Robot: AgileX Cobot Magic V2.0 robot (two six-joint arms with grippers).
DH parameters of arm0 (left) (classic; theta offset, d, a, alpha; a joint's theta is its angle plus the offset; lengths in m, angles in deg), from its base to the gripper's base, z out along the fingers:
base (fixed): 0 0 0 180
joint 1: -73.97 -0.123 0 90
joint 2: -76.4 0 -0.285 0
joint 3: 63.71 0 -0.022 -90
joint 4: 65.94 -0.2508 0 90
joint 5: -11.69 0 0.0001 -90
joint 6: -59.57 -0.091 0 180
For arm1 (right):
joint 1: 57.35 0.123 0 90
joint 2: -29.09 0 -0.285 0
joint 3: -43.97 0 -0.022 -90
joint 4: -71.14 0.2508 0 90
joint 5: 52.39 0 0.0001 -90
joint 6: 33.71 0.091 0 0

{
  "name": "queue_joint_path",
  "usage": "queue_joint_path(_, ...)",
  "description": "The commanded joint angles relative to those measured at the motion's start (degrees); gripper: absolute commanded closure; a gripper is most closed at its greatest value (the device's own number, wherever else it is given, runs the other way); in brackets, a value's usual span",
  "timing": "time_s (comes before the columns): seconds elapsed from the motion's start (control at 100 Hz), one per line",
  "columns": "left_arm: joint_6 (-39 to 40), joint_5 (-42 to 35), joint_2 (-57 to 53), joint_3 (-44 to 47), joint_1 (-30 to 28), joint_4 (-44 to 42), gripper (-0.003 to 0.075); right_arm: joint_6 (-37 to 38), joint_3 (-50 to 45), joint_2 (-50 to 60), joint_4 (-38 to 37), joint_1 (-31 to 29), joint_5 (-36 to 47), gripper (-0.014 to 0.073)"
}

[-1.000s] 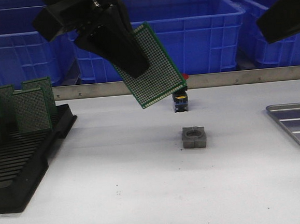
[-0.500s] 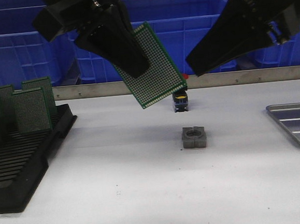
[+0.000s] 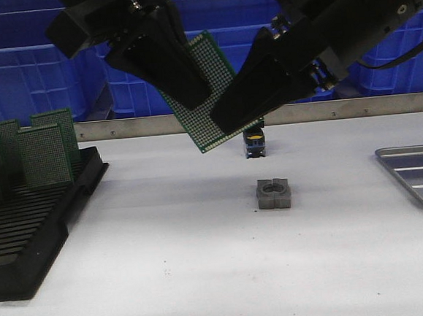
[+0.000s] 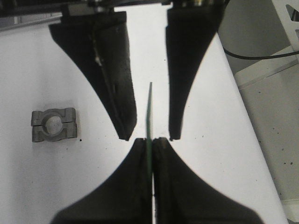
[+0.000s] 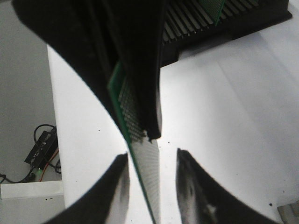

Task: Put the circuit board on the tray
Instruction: 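Move the right gripper to the board and grasp its edge beside the left gripper, then open the left gripper and carry the board away with the right gripper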

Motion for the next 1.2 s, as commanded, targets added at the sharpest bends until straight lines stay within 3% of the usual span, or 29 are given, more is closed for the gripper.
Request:
queue_joint_path(0.0,0.52,3.21,-3.05,-1.84,0.58,3.7,0.0739,-0.68,1.84,1.37,3.03,0.03,-0.61,0.047)
queue_joint_path(0.15,0.52,3.21,-3.05,-1.84,0.58,3.7,0.0738,-0.68,1.84,1.33,3.03,0.03,-0.61,0.0664)
queue_joint_path(0.34,0.52,3.21,-3.05,-1.84,0.58,4.35,0.0709,-0.62,1.84,1.33,3.08,0.03,-0.67,0.0662)
queue_joint_path(0.46,0.52,3.21,-3.05,-1.84,0.58,4.35,0.0541,-0.62,1.84,1.33,3.08,0.03,-0.67,0.0662)
queue_joint_path(0.58,0.52,3.07,-3.05,-1.84,0.58,4.35,0.0277,-0.62,1.84,1.33,3.08,0.03,-0.54,0.0662)
queue_joint_path(0.66,0.52,2.55,-3.05,-1.84,0.58,4.86,0.0188,-0.62,1.84,1.39,3.08,0.03,-0.55,0.0662)
queue_joint_path(0.9,0.52,2.34,-3.05,-1.84,0.58,5.9,0.0183,1.84,1.84,4.58,0.51,-4.06,-3.05,0.0662)
queue_joint_path(1.06,0.52,1.51,-3.05,-1.84,0.58,5.9,0.0186,5.46,1.84,8.94,-6.28,-10.92,-9.43,0.0662)
queue_joint_path(1.19,0.52,0.98,-3.05,-1.84,0.58,5.9,0.0186,6.65,1.84,12.23,-7.31,-17.75,-13.32,0.0662)
